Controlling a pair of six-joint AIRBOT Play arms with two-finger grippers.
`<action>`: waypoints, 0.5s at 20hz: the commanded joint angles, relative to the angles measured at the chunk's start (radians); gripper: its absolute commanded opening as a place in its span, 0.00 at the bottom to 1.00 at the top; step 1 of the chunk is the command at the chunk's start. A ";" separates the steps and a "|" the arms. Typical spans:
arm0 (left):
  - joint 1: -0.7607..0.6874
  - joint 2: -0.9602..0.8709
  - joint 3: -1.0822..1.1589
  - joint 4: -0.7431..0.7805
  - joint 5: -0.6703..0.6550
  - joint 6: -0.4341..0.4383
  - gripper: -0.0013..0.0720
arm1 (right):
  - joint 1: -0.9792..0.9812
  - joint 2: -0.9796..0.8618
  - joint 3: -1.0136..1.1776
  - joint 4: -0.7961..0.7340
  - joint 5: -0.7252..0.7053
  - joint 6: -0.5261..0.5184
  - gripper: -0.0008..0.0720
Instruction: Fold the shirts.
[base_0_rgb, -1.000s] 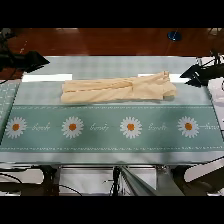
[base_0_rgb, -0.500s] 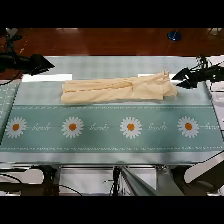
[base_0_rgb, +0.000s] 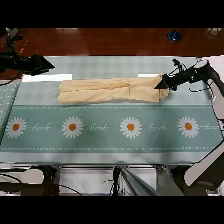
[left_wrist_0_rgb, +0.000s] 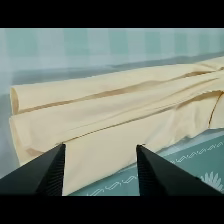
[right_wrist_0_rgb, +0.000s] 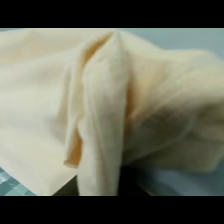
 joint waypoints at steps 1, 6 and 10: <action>-0.006 0.000 0.001 0.000 -0.006 0.001 0.64 | 0.023 0.018 0.061 0.005 0.032 -0.015 0.06; -0.132 -0.005 0.001 -0.027 -0.011 -0.006 0.30 | 0.023 0.180 0.092 -0.040 0.051 0.028 0.06; -0.331 -0.031 0.001 -0.094 0.085 -0.018 0.27 | 0.023 0.281 0.092 -0.155 0.114 0.059 0.06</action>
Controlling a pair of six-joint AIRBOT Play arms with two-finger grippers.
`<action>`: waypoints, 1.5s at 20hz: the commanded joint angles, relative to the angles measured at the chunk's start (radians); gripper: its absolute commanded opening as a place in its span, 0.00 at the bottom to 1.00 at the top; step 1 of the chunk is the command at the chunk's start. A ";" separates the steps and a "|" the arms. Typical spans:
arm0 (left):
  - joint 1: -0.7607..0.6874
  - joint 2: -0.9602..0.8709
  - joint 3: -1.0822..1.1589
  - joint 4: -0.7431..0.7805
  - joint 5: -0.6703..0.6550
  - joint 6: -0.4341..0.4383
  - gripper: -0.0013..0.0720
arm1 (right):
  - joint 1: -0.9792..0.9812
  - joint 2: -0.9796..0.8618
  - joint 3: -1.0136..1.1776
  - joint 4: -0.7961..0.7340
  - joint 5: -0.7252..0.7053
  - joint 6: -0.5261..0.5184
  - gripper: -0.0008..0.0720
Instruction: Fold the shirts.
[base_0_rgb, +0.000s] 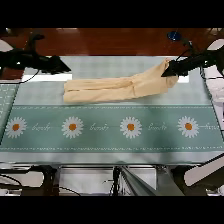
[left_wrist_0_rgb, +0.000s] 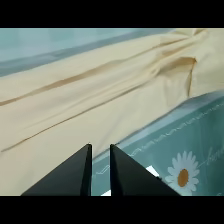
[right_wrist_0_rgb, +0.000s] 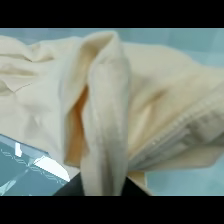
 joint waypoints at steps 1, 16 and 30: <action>-0.173 -0.028 0.001 -0.041 0.113 -0.042 0.27 | 0.001 0.085 0.005 -0.099 0.061 0.032 0.06; -0.609 -0.335 0.002 -0.301 0.340 -0.265 0.09 | 0.002 0.159 0.005 -0.255 0.272 0.103 0.06; -0.671 -0.404 0.105 -0.345 0.446 -0.356 0.09 | 0.037 0.327 0.005 -0.232 0.298 0.175 0.06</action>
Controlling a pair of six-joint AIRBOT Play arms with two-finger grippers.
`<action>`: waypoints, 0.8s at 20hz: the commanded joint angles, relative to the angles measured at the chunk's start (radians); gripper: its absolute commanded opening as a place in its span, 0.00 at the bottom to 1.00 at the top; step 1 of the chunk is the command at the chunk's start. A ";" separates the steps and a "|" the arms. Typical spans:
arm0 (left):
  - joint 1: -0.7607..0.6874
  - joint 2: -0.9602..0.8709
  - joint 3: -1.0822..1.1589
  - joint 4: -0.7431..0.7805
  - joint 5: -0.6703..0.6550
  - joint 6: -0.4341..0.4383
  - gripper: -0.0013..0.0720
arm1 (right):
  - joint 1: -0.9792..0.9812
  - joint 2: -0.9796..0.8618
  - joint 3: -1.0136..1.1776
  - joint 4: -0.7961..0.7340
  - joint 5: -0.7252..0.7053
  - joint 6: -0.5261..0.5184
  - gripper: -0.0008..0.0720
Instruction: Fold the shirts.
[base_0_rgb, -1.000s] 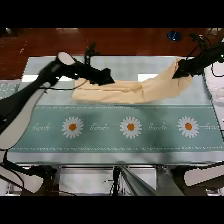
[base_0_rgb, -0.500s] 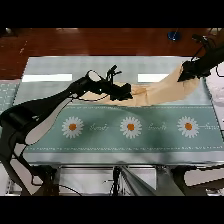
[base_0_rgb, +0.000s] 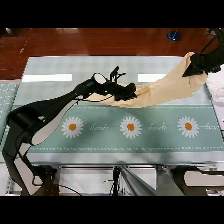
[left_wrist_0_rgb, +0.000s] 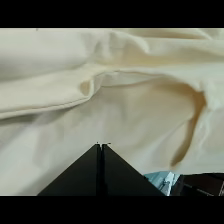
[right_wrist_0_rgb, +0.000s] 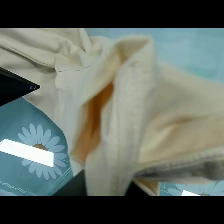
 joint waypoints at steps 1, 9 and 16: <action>-0.023 -0.044 0.075 -0.024 0.020 -0.012 0.09 | 0.052 0.012 0.001 -0.034 0.000 0.023 0.06; -0.096 -0.161 0.124 -0.023 -0.048 -0.119 0.09 | 0.192 0.042 0.001 -0.050 -0.040 0.082 0.06; -0.074 -0.135 0.148 -0.022 -0.034 -0.082 0.08 | 0.191 0.131 0.001 -0.066 -0.055 0.100 0.06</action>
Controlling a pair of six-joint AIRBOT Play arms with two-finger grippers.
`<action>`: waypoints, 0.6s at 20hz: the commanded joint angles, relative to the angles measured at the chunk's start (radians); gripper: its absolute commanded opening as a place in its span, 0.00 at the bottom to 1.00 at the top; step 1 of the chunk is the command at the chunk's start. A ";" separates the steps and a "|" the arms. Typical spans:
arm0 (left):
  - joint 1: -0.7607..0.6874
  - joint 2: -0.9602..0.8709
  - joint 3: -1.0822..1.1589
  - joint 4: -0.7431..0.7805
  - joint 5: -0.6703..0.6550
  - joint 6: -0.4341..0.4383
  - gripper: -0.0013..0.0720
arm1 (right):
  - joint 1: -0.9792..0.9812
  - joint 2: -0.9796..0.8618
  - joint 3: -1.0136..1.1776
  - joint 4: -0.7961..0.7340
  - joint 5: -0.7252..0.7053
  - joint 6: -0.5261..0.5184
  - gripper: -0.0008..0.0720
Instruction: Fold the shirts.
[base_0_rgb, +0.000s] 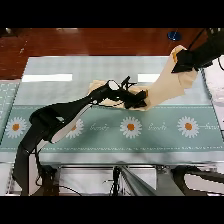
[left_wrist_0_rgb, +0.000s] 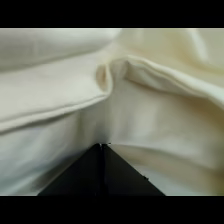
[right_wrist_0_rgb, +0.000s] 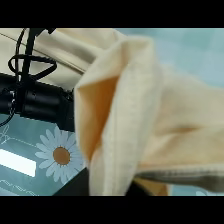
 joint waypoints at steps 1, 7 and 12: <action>0.034 0.041 0.011 0.010 -0.007 0.052 0.08 | 0.003 0.030 0.001 -0.010 0.003 0.011 0.06; 0.241 0.390 0.011 0.435 -0.134 0.084 0.08 | 0.004 0.024 0.001 -0.025 -0.002 0.043 0.06; 0.500 0.740 0.011 0.614 -0.238 0.122 0.09 | 0.005 -0.016 0.000 -0.025 -0.002 0.079 0.06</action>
